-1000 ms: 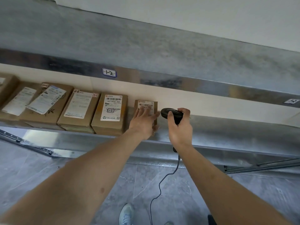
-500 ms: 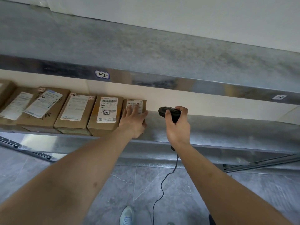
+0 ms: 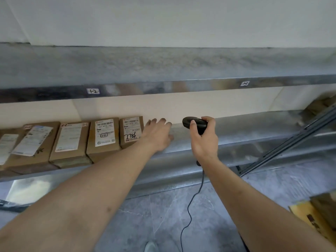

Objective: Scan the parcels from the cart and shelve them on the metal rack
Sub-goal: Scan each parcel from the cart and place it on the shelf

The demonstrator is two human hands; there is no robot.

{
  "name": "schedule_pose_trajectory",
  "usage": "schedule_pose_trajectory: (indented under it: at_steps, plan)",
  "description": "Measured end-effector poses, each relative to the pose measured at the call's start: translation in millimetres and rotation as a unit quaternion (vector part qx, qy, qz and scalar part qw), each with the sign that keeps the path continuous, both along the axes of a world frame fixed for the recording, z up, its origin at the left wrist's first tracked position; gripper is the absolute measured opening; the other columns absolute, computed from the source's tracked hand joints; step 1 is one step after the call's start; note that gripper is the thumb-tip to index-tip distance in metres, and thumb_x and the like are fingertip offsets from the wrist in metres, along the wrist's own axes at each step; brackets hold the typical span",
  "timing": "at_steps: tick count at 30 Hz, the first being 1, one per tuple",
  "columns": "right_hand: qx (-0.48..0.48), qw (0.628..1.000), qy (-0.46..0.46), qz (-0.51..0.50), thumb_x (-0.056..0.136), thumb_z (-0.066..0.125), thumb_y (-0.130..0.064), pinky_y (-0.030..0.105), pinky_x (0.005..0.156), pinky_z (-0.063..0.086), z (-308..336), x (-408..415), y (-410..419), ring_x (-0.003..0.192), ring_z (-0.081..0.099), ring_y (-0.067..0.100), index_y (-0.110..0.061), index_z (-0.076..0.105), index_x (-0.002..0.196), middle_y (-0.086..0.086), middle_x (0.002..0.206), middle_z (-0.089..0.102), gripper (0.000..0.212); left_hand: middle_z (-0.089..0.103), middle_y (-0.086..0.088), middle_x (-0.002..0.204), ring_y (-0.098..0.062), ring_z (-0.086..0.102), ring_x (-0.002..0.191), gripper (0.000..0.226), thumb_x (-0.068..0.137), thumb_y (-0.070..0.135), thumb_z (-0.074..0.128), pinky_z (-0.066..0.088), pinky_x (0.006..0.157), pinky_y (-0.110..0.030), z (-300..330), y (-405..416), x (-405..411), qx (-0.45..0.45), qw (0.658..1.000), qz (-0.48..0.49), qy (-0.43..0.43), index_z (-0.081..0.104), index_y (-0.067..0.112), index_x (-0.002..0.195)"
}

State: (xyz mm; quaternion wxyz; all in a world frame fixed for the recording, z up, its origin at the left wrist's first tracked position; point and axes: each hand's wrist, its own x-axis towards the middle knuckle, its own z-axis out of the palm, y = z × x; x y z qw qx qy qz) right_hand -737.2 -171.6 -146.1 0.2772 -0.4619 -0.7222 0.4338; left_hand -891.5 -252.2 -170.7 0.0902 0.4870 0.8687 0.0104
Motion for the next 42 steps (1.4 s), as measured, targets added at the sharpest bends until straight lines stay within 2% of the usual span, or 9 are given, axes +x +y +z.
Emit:
schedule_pose_trajectory:
  at_steps: [9,19,21,25,27,29,32,37,42]
  plan:
    - [0.060,0.991,0.054,-0.108,0.103,0.054,-0.051,0.035,0.080,0.048,54.9,129.3,0.7,0.094,0.065,0.022,-0.031,0.046,0.128,-0.005,0.106,0.068,0.032,0.052,-0.008,0.147,-0.039,0.049,0.130,0.054,0.102,0.051,0.047,0.044,0.107,-0.047,69.0,40.9,122.5,0.060,0.991,-0.122,0.001,0.053,0.018,0.144]
    - [0.112,0.966,0.055,-0.226,0.103,0.052,-0.055,0.046,0.086,0.056,97.8,320.9,-28.8,0.096,0.066,0.027,-0.040,0.040,0.122,-0.002,0.108,0.065,0.027,0.060,-0.008,0.132,-0.038,0.056,0.124,0.049,0.100,0.055,0.046,0.046,0.105,-0.048,122.3,55.1,310.7,0.112,0.962,-0.250,0.005,0.062,0.019,0.129]
    - [0.118,0.960,0.057,-0.248,0.103,0.052,-0.054,0.045,0.086,0.056,104.3,359.4,-36.0,0.096,0.066,0.027,-0.039,0.041,0.125,-0.002,0.108,0.066,0.029,0.061,-0.009,0.133,-0.038,0.057,0.123,0.055,0.097,0.056,0.043,0.047,0.105,-0.049,129.3,55.9,349.2,0.112,0.956,-0.271,0.005,0.062,0.018,0.131]
    - [0.134,0.944,0.063,-0.294,0.103,0.054,-0.053,0.043,0.085,0.055,110.4,431.3,-49.5,0.097,0.066,0.025,-0.036,0.043,0.127,-0.003,0.109,0.066,0.031,0.060,-0.008,0.138,-0.038,0.056,0.126,0.056,0.096,0.056,0.047,0.047,0.106,-0.051,134.4,61.5,422.3,0.122,0.941,-0.317,0.000,0.061,0.021,0.137]
    - [0.136,0.936,0.055,-0.320,0.103,0.053,-0.054,0.045,0.085,0.056,110.3,462.9,-53.9,0.095,0.066,0.023,-0.039,0.042,0.126,-0.010,0.103,0.063,0.030,0.059,-0.006,0.141,-0.036,0.055,0.128,0.055,0.098,0.056,0.048,0.048,0.105,-0.053,137.3,63.4,456.9,0.133,0.931,-0.339,-0.004,0.059,0.021,0.139]
    - [0.141,0.927,0.049,-0.344,0.102,0.053,-0.054,0.041,0.081,0.053,109.9,494.5,-56.0,0.095,0.064,0.021,-0.037,0.043,0.126,-0.018,0.099,0.059,0.031,0.057,-0.005,0.144,-0.035,0.052,0.132,0.055,0.101,0.055,0.048,0.047,0.107,-0.053,138.9,66.2,492.0,0.135,0.922,-0.362,-0.009,0.056,0.022,0.144]
    - [0.138,0.913,0.044,-0.382,0.104,0.053,-0.051,0.035,0.075,0.046,106.9,537.7,-57.8,0.090,0.062,0.016,-0.034,0.044,0.126,-0.016,0.098,0.059,0.030,0.056,-0.006,0.144,-0.035,0.051,0.133,0.054,0.102,0.053,0.048,0.046,0.109,-0.052,136.7,73.1,538.1,0.137,0.907,-0.398,-0.024,0.055,0.021,0.146]
    - [0.116,0.888,0.036,-0.444,0.101,0.052,-0.057,0.046,0.084,0.056,96.8,597.0,-43.0,0.093,0.065,0.022,-0.039,0.041,0.119,-0.008,0.101,0.064,0.028,0.056,-0.005,0.143,-0.034,0.052,0.130,0.049,0.104,0.051,0.051,0.047,0.107,-0.051,128.0,96.0,604.3,0.126,0.892,-0.433,-0.038,0.058,0.019,0.140]
    - [0.101,0.868,0.029,-0.486,0.105,0.053,-0.048,0.035,0.077,0.047,81.6,646.6,-9.1,0.090,0.061,0.017,-0.031,0.044,0.128,-0.020,0.093,0.056,0.030,0.055,-0.004,0.147,-0.034,0.052,0.132,0.055,0.102,0.051,0.055,0.047,0.107,-0.050,100.7,146.0,655.3,0.108,0.880,-0.458,-0.065,0.052,0.022,0.149]
